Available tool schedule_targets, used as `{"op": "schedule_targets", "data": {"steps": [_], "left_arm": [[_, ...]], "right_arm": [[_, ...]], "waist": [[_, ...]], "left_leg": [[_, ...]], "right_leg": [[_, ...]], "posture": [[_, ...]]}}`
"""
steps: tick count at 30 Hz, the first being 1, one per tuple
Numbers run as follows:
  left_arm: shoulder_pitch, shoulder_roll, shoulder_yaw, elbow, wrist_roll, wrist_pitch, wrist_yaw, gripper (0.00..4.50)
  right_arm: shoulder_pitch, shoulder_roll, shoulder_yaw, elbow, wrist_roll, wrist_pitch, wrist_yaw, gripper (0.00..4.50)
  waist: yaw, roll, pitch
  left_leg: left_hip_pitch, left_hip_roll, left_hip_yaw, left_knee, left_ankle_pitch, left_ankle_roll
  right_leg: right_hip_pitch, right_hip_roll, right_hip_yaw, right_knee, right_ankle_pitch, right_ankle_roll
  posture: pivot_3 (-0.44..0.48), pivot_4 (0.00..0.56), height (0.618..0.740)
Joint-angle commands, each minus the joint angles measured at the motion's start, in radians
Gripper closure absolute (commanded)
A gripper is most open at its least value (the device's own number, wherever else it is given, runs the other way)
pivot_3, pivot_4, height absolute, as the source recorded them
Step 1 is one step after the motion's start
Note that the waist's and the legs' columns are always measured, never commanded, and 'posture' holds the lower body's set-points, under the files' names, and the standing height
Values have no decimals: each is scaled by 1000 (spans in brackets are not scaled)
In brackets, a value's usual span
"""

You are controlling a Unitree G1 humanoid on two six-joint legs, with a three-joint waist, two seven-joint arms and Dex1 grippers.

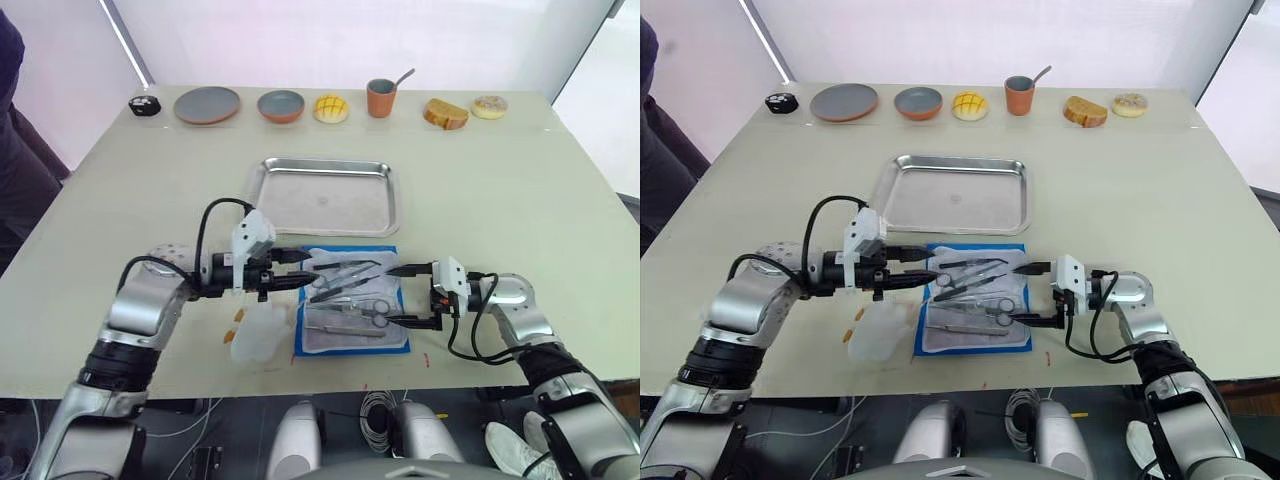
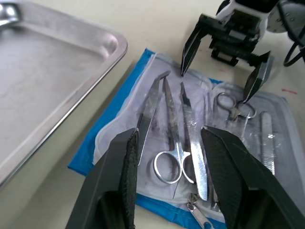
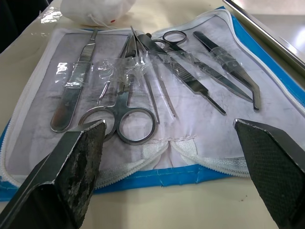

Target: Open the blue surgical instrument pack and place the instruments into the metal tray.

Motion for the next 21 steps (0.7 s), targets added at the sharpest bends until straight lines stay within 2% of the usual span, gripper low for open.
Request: {"op": "schedule_targets", "data": {"steps": [1, 3, 4, 13, 21], "left_arm": [[-59, -23, -35, 69, 46, -79, -34, 2323], [-92, -45, -52, 122, 67, -107, -45, 2981], [-102, -52, -56, 140, 77, -120, -49, 3129], [-160, -101, -96, 259, 171, -235, -58, 3129], [-201, -141, -132, 321, 251, -261, -38, 3129]], "right_arm": [[34, 2, 26, 27, -44, 35, -21, 0], [34, 3, 25, 21, -44, 40, -25, 0], [34, 3, 24, 19, -44, 41, -27, 0], [36, 5, 22, 9, -46, 51, -41, 0], [30, 4, 20, 12, -46, 53, -42, 0]], "waist": [[0, 0, 0], [-1, 0, 0], [-2, 0, 0], [-3, 0, 0], [-4, 0, 0]], "left_leg": [[0, 0, 0, 0, 0, 0], [0, 0, 0, 0, 0, 0], [0, 0, 0, 0, 0, 0], [0, 0, 0, 0, 0, 0], [0, 0, 0, 0, 0, 0]], "right_leg": [[0, 0, 0, 0, 0, 0], [0, 0, 0, 0, 0, 0], [0, 0, 0, 0, 0, 0], [0, 0, 0, 0, 0, 0], [0, 0, 0, 0, 0, 0]], "posture": [[0, 150, 740], [0, 150, 740], [0, 150, 740], [0, 150, 740], [0, 150, 740]]}}
